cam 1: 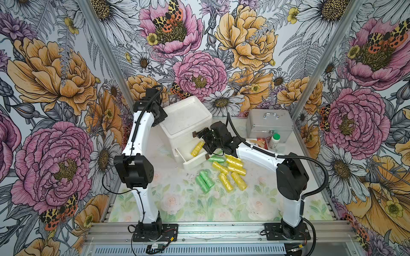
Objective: Sort the rolls of trash bags by color and place them into the drawer
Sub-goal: Place the roll of trash bags in the drawer, then pick up the roll of trash bags from the center of the board.
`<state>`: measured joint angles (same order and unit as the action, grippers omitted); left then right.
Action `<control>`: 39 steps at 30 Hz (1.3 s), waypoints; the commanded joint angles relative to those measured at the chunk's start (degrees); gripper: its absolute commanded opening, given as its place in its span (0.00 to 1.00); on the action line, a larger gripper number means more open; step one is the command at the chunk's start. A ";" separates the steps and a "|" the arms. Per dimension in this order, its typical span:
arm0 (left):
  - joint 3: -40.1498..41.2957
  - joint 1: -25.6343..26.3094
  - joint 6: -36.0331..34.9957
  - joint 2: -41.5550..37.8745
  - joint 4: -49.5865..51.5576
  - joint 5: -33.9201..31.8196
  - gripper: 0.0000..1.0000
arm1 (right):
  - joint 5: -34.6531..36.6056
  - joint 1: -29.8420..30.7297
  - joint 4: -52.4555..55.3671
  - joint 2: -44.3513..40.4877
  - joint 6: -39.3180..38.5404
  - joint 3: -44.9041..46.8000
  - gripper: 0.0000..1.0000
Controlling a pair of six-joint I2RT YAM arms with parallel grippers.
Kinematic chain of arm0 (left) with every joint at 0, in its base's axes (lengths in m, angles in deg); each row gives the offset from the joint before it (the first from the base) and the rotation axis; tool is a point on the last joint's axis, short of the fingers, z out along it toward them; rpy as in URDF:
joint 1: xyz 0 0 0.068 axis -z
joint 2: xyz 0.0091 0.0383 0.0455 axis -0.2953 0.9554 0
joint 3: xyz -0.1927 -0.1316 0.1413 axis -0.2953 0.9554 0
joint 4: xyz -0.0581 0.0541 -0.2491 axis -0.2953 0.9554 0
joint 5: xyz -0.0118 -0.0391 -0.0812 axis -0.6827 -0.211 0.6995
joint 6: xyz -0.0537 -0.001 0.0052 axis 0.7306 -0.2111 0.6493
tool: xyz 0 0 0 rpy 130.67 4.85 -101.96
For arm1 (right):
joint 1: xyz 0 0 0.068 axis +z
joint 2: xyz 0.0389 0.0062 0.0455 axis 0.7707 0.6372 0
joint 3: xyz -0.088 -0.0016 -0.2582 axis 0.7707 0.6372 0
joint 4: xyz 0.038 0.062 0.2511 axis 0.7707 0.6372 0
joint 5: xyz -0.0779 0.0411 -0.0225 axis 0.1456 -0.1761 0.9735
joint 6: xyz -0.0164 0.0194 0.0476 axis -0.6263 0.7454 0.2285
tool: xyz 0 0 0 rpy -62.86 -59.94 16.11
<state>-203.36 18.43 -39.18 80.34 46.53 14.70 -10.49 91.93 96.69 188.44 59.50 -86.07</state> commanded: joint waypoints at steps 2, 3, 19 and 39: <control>2.61 2.25 8.86 6.12 -2.08 18.22 0.00 | -1.83 -3.39 0.18 -8.54 -10.90 4.47 0.86; 2.63 2.26 8.89 6.12 -2.09 18.07 0.00 | -2.21 -4.59 0.18 -10.78 -13.86 6.72 0.85; 2.24 1.97 8.82 6.21 -2.03 17.71 0.00 | -2.64 -10.56 14.71 -27.70 -60.86 37.95 0.72; 4.21 2.26 8.78 5.78 -2.11 17.36 0.00 | 5.42 -4.45 14.85 -20.14 -64.59 42.73 0.59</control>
<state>-203.21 18.43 -39.20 80.31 46.39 14.65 -7.19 87.02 111.95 167.70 -4.46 -44.08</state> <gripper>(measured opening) 0.193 0.596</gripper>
